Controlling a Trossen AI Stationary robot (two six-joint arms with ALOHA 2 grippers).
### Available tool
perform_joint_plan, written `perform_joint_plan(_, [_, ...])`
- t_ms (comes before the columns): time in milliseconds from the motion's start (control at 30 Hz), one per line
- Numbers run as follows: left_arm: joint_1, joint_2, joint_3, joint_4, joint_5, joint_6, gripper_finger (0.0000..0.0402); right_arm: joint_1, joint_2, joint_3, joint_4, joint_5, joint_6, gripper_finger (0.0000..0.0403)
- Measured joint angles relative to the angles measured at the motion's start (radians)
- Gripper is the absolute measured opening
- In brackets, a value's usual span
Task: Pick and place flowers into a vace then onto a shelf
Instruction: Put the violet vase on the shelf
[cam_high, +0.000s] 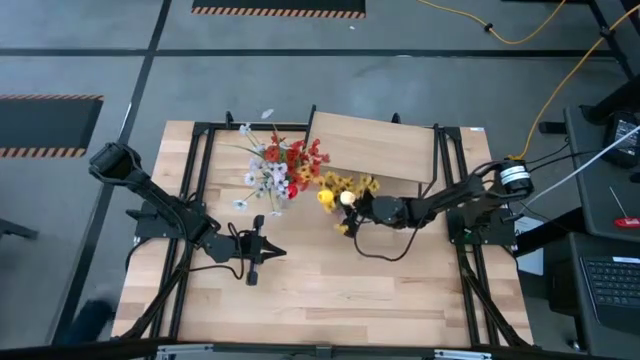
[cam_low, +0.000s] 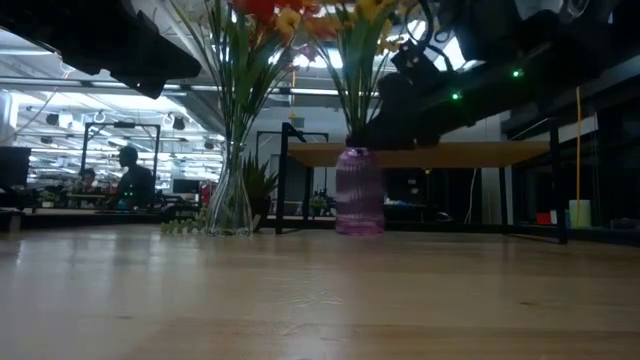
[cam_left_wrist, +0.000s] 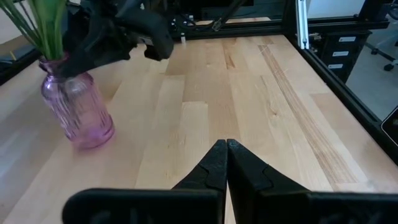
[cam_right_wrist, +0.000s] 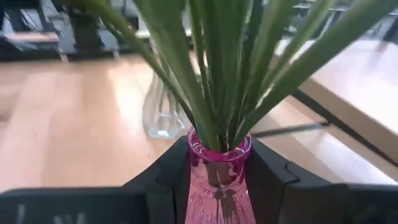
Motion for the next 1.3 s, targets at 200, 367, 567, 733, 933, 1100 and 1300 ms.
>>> perform_joint_plan(200, [0.0,0.0,0.0,0.0,0.0,0.0,0.0005,0.038,-0.089,0.0,-0.101,0.011,0.023,0.0114])
perform_joint_plan(367, [0.0,0.0,0.0,0.0,0.001,-0.001,0.0002,0.075,-0.173,0.0,-0.213,0.092,0.026,0.0114])
perform_joint_plan(567, [0.0,0.0,0.0,0.009,0.001,0.0,0.0004,0.116,-0.268,0.0,-0.317,0.121,0.037,0.0114])
perform_joint_plan(733, [0.0,0.0,0.0,0.056,0.002,0.001,0.0003,0.135,-0.326,0.001,-0.419,0.194,0.076,0.0114])
perform_joint_plan(933, [0.0,0.0,0.0,0.123,0.045,0.024,0.0003,0.151,-0.352,0.001,-0.509,0.222,0.121,0.0114])
perform_joint_plan(1100, [-0.002,0.0,0.0,0.187,0.067,0.075,0.0005,0.151,-0.348,0.0,-0.555,0.239,0.183,0.0114])
perform_joint_plan(1300, [-0.001,0.0,0.0,0.189,0.067,0.098,0.0002,0.211,-0.346,-0.028,-0.557,0.293,0.238,0.0114])
